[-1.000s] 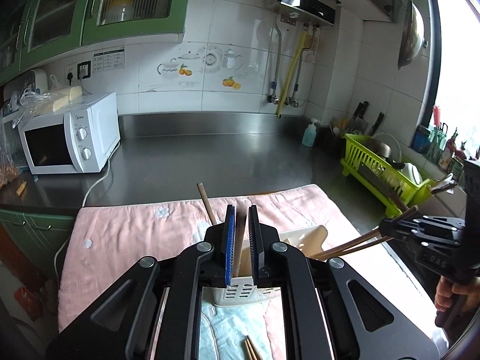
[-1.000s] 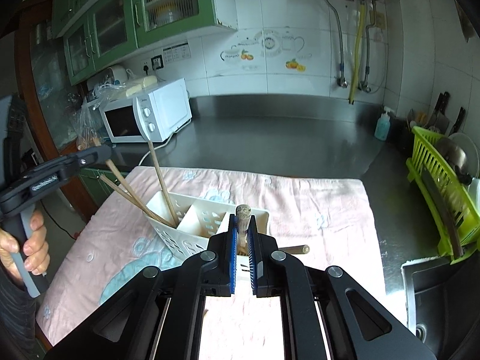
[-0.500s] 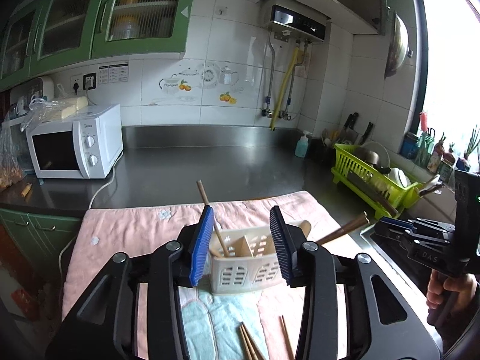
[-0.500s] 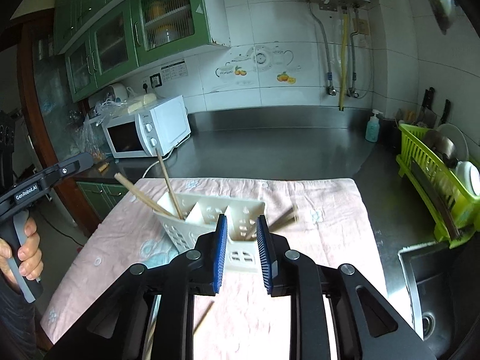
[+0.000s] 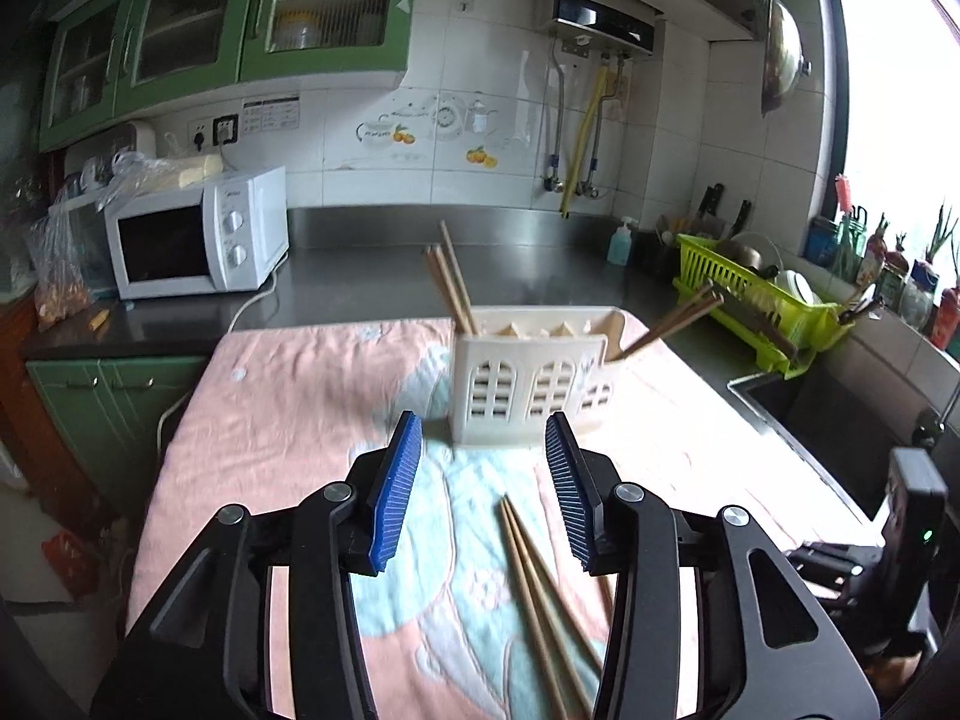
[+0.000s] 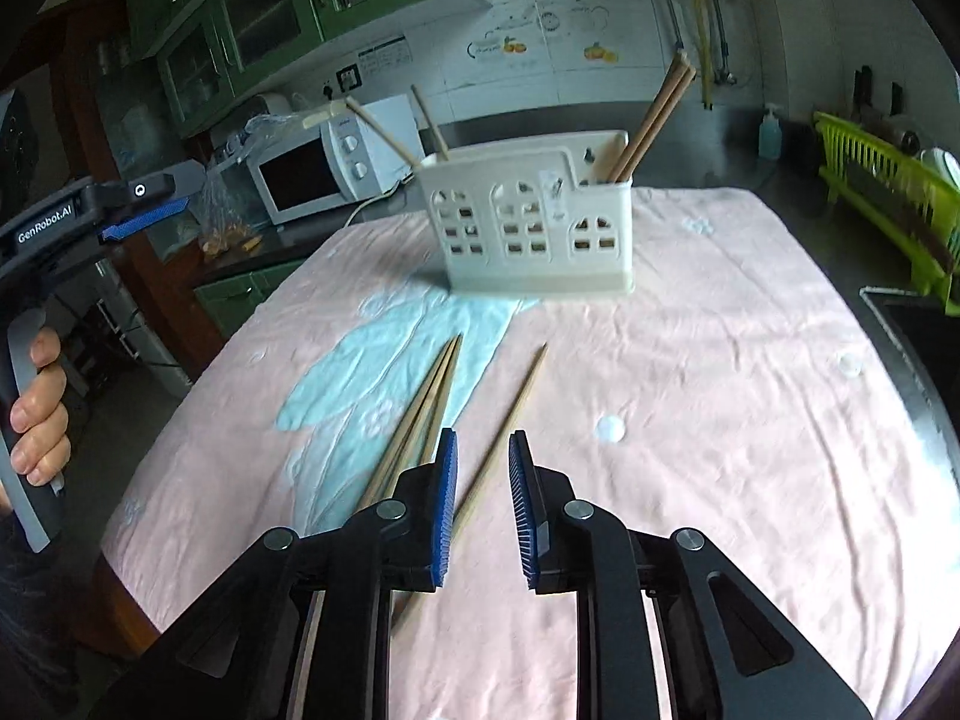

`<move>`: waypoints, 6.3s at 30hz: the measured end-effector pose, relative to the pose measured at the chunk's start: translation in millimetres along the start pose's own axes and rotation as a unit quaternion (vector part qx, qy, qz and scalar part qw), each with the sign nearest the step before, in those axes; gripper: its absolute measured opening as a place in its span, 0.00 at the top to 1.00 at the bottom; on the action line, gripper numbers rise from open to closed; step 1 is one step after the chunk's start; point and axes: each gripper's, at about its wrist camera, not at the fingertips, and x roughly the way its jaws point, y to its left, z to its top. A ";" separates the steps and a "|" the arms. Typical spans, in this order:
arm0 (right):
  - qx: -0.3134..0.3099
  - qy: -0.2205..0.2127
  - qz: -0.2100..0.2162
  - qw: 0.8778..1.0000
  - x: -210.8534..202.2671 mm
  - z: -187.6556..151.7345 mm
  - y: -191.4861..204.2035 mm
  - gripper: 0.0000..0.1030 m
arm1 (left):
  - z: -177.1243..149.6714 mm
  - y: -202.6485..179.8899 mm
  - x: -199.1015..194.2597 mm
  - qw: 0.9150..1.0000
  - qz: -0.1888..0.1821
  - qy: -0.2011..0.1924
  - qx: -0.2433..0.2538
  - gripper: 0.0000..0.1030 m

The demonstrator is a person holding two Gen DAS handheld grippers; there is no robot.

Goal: Organize utensils
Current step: 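Move the right tool back down to the loose chopsticks, then close the right tool on one wooden chopstick, then lift the chopstick with the right tool over the holder, then open the right tool to drop the chopstick into the holder, then move the right tool down to the remaining chopsticks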

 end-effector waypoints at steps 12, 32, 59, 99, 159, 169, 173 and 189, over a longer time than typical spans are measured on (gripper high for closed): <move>0.039 0.052 -0.022 0.998 53.9 -42.1 17.4 0.87 | -88.2 43.9 -41.8 0.997 0.032 0.027 -0.058 0.57; 0.019 0.074 -0.079 0.994 73.0 -41.1 14.1 0.93 | -127.5 27.1 -10.5 0.995 0.019 0.081 -0.050 0.57; 0.017 0.069 -0.066 0.995 44.1 -59.8 -24.4 0.92 | -164.1 -36.3 88.5 0.982 0.003 0.187 0.010 0.81; -0.040 -0.071 -0.058 0.995 -36.8 12.3 -9.2 0.93 | -80.0 -15.3 54.1 0.996 -0.032 0.087 -0.009 0.95; -0.083 0.017 -0.032 0.996 48.6 226.4 -72.5 0.92 | 146.9 -21.2 155.7 0.999 0.005 -0.051 -0.008 0.84; -0.068 -0.028 -0.036 0.997 7.9 210.4 -69.6 0.82 | 130.8 -24.6 103.9 0.997 -0.013 -0.069 0.004 0.61; -0.072 -0.037 -0.033 0.996 -11.1 181.4 -58.2 0.81 | 112.7 -25.7 76.3 0.997 -0.013 -0.070 0.012 0.51; -0.039 0.043 0.040 0.998 15.2 17.2 -0.5 0.80 | 5.1 -5.2 1.6 0.999 0.005 -0.045 -0.001 0.41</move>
